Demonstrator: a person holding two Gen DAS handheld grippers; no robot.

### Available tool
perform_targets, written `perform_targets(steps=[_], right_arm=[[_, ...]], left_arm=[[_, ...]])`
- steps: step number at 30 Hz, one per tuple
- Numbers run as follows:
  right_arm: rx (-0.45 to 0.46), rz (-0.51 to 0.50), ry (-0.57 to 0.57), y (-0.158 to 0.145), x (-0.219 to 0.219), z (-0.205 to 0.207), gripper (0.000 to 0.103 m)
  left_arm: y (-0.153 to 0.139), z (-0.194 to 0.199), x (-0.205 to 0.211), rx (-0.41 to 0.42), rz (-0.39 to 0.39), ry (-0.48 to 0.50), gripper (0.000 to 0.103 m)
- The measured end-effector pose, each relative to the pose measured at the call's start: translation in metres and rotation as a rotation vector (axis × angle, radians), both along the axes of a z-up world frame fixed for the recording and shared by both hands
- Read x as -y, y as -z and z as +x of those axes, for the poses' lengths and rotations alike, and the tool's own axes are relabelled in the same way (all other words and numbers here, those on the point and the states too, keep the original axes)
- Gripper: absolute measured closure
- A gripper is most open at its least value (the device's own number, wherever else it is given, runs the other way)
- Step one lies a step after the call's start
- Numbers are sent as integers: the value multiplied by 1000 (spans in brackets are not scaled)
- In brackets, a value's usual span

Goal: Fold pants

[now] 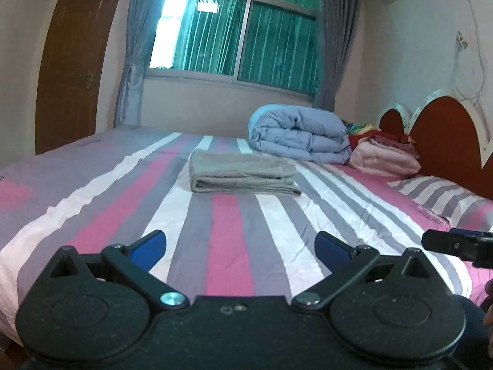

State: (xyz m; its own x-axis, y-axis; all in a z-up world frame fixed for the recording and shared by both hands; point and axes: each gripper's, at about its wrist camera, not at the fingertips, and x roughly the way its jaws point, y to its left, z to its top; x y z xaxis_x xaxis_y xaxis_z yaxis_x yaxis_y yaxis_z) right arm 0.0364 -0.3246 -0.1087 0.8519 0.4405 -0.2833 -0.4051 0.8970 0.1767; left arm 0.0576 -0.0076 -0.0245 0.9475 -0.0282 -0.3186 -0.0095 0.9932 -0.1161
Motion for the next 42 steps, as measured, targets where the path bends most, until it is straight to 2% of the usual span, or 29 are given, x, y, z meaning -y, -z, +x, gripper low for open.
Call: perform_targets(steps=[4,10,42], right_arm=[[-16,-40,6,6,-3,5,0],[-46,-12,28,12,2,12,0],[-45,-12,30,10,5,7,0]], left_arm=[[2,-1,5,12,20,14,6],[4,-3,13,17,63,38,6],[2,-5,7,23,55,43,6]])
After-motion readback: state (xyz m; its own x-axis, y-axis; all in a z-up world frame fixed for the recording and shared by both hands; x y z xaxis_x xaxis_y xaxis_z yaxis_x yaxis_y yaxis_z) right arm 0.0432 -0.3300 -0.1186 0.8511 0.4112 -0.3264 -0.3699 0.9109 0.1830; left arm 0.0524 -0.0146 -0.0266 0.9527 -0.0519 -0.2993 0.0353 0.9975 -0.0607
